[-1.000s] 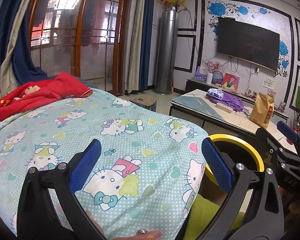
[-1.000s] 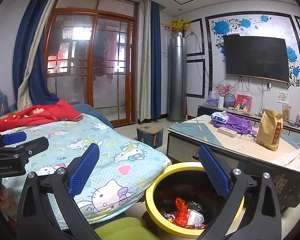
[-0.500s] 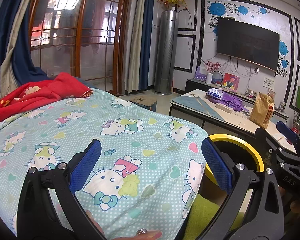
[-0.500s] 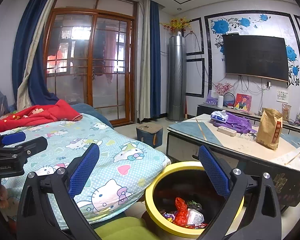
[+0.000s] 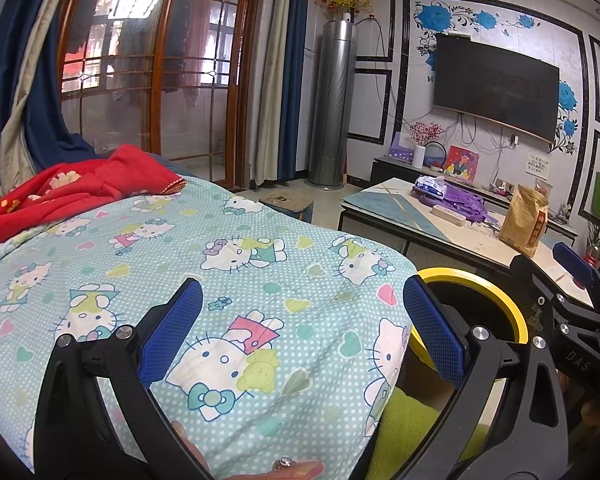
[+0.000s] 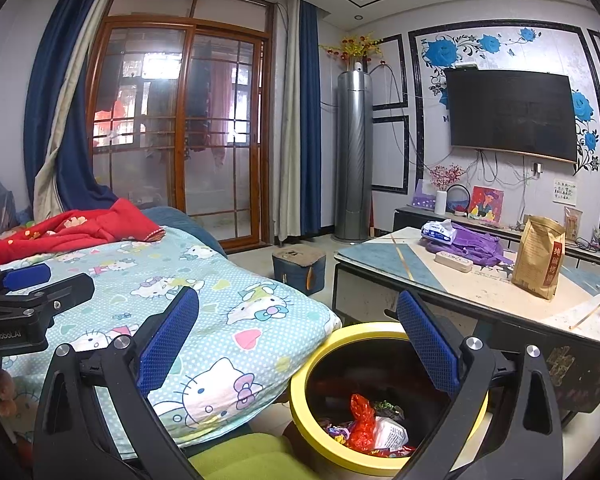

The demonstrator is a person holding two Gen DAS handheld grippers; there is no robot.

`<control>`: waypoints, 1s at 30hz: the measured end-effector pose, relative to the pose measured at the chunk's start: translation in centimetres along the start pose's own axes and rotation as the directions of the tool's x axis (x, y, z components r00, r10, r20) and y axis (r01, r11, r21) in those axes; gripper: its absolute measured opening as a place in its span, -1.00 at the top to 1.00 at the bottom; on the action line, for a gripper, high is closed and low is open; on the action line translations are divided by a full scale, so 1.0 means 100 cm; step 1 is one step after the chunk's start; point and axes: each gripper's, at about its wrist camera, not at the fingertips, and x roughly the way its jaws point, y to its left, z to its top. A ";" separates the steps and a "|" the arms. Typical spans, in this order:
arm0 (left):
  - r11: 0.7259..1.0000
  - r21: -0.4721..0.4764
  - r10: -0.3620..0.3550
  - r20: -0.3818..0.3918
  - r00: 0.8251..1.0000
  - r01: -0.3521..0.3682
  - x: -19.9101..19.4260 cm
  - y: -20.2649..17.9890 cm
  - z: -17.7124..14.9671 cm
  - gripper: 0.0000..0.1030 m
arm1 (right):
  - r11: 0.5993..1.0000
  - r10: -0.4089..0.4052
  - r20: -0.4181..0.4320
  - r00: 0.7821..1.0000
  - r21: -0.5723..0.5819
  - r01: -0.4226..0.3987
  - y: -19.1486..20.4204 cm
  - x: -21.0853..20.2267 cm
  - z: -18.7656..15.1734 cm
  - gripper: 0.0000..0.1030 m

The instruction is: Collect trash

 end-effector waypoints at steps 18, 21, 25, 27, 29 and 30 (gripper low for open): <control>1.000 0.000 -0.001 -0.003 1.000 0.001 0.000 0.000 0.000 -0.79 | 1.000 0.003 -0.002 1.000 0.001 -0.003 -0.001 0.000 0.000 -0.88; 1.000 -0.003 -0.002 -0.010 1.000 0.002 0.000 0.000 -0.002 -0.79 | 1.000 0.003 -0.001 1.000 0.000 -0.003 -0.001 0.000 0.000 -0.88; 1.000 -0.008 -0.006 -0.021 1.000 0.006 0.001 -0.001 -0.005 -0.79 | 1.000 0.002 -0.002 1.000 0.002 -0.002 -0.001 0.000 0.000 -0.88; 1.000 -0.004 0.007 -0.040 0.999 -0.007 0.004 -0.001 -0.007 -0.79 | 1.000 0.004 -0.001 1.000 -0.001 -0.004 -0.001 0.000 0.000 -0.88; 0.999 0.005 0.039 -0.059 0.998 -0.039 0.008 -0.002 -0.007 -0.79 | 1.000 -0.002 0.004 1.000 -0.011 0.002 0.000 0.000 0.002 -0.88; 0.999 0.002 0.044 -0.068 0.997 -0.044 0.009 -0.002 -0.008 -0.79 | 1.000 -0.004 0.010 1.000 -0.012 0.004 -0.002 0.001 0.002 -0.88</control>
